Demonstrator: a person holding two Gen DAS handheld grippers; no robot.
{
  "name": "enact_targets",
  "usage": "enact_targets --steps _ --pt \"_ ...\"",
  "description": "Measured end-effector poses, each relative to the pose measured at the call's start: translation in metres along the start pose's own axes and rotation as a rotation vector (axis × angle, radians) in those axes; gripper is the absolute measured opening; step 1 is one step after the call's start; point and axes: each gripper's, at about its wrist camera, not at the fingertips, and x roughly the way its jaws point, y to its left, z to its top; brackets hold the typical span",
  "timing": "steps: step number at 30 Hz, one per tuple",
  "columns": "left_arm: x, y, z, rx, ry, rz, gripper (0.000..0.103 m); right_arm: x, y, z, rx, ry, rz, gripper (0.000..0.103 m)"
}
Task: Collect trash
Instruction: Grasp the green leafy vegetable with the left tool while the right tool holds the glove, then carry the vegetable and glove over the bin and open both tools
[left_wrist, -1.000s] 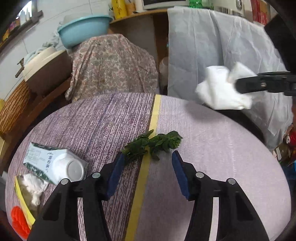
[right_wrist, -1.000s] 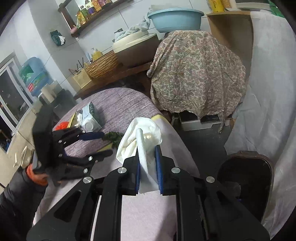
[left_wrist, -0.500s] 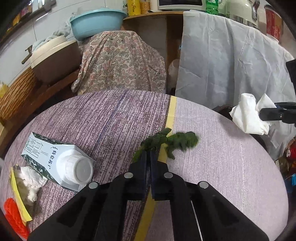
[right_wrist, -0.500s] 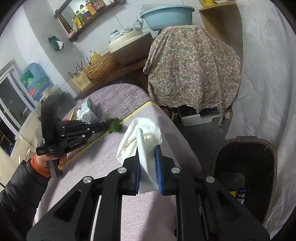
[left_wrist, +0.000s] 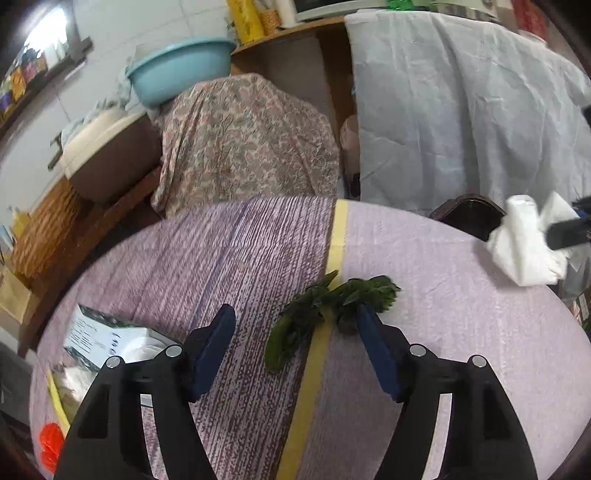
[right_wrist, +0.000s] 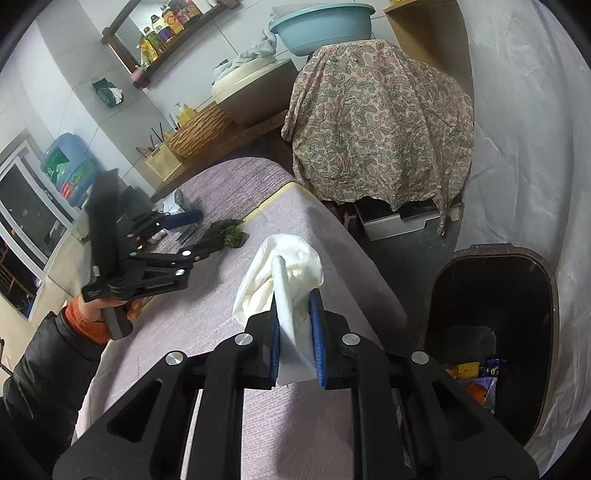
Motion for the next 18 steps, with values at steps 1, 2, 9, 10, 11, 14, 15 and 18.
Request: enact_targets --steps 1,2,9,10,11,14,15,18 --pt "0.0 0.003 0.0 -0.034 -0.009 -0.018 0.061 -0.001 0.0 0.0 -0.001 -0.001 0.001 0.015" --pt "0.0 0.004 0.001 -0.048 -0.012 -0.019 0.053 -0.002 0.001 -0.001 -0.003 -0.003 0.0 0.015" --pt "-0.008 -0.01 -0.001 -0.025 -0.016 -0.049 0.014 -0.009 -0.007 -0.004 0.024 -0.021 0.01 0.015" --pt "-0.01 -0.011 -0.002 -0.037 -0.02 -0.063 0.014 -0.01 -0.008 -0.005 0.031 -0.023 0.013 0.015" --pt "-0.014 -0.012 -0.005 -0.048 -0.026 -0.077 0.013 -0.012 -0.01 -0.007 0.039 -0.026 0.017 0.015" --pt "-0.029 -0.017 -0.013 -0.074 -0.064 -0.089 0.012 -0.018 -0.014 -0.014 0.047 -0.044 0.005 0.015" --pt "-0.034 -0.017 -0.016 -0.096 -0.08 -0.103 0.012 -0.022 -0.015 -0.017 0.05 -0.055 0.002 0.015" --pt "-0.054 -0.02 -0.026 -0.177 -0.128 -0.147 0.012 -0.033 -0.019 -0.028 0.06 -0.081 0.0 0.015"
